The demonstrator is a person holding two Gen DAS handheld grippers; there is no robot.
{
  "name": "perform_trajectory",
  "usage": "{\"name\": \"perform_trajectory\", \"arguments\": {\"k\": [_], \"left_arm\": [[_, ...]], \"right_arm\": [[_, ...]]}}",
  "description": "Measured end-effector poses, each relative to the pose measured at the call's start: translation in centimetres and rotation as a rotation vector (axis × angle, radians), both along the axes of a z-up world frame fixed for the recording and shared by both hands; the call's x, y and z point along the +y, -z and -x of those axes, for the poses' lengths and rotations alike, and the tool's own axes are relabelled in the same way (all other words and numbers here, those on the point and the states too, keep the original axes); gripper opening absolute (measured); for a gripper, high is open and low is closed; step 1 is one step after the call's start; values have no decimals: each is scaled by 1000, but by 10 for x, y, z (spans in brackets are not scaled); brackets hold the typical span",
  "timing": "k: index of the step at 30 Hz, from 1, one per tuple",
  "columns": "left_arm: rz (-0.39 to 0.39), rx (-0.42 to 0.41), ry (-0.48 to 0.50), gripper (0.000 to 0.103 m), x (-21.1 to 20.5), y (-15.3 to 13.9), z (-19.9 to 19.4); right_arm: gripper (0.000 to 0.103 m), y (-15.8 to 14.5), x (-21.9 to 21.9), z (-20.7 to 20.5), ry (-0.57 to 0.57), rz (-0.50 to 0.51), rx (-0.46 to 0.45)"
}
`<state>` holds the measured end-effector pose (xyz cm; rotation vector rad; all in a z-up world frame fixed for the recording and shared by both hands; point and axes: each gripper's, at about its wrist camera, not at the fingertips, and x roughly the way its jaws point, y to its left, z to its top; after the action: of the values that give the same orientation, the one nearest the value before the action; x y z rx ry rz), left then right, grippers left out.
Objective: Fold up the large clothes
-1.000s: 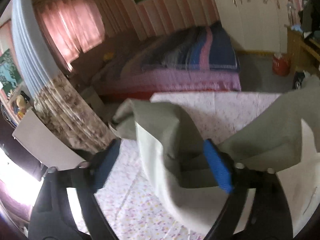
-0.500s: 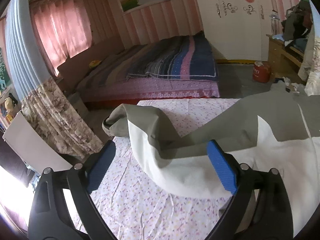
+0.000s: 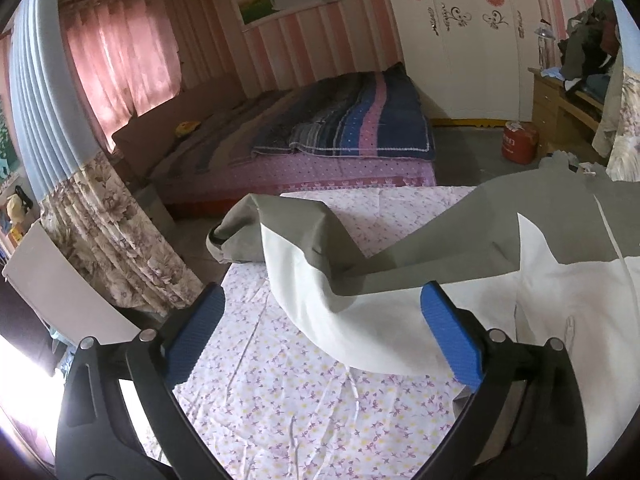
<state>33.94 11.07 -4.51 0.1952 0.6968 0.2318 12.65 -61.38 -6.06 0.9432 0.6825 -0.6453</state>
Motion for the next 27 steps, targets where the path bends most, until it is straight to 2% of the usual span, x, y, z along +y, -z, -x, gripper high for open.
{"name": "perform_trajectory", "arguments": {"k": [3, 6, 7, 9, 12, 13, 15, 17, 18, 19, 20, 21, 22, 23, 24, 26, 27], "left_arm": [[15, 0, 14, 99, -6, -1, 3], [33, -8, 27, 99, -10, -6, 9], [34, -12, 31, 99, -11, -8, 11], [26, -25, 34, 100, -13, -14, 15], [12, -54, 22, 100, -12, -23, 22], [13, -60, 17, 100, -10, -26, 23], [28, -69, 1, 100, -4, -30, 26], [48, -72, -11, 100, 1, -32, 27], [55, -70, -19, 100, 4, -31, 27], [58, -68, -26, 100, 6, -30, 27], [56, -64, -34, 100, 7, -28, 26], [52, -57, -40, 100, 9, -26, 25], [49, -49, -45, 100, 10, -24, 24], [48, -43, -49, 100, 10, -23, 23], [48, -42, -51, 100, 10, -23, 23], [46, -46, -51, 100, 8, -25, 24], [43, -50, -47, 100, 4, -26, 25]], "right_arm": [[7, 28, 50, 1, -115, -270, -278], [7, 35, 86, -27, -211, -479, -484], [7, 28, 97, -42, -257, -542, -575], [7, 7, 112, -69, -336, -630, -702], [7, -35, 137, -106, -407, -749, -939], [7, -51, 146, -121, -421, -811, -1101], [7, -67, 155, -136, -427, -797, -1185], [7, -69, 174, -157, -383, -751, -1151], [12, -64, 180, -168, -377, -766, -1121], [25, -55, 194, -185, -389, -785, -1050], [66, -49, 205, -200, -415, -766, -947], [91, -45, 218, -210, -422, -712, -821], [91, -45, 236, -217, -427, -618, -686], [91, -48, 251, -223, -459, -549, -622], [91, -55, 272, -230, -540, -488, -563], [91, -69, 292, -234, -631, -433, -502], [91, -85, 303, -235, -690, -373, -458]]}}
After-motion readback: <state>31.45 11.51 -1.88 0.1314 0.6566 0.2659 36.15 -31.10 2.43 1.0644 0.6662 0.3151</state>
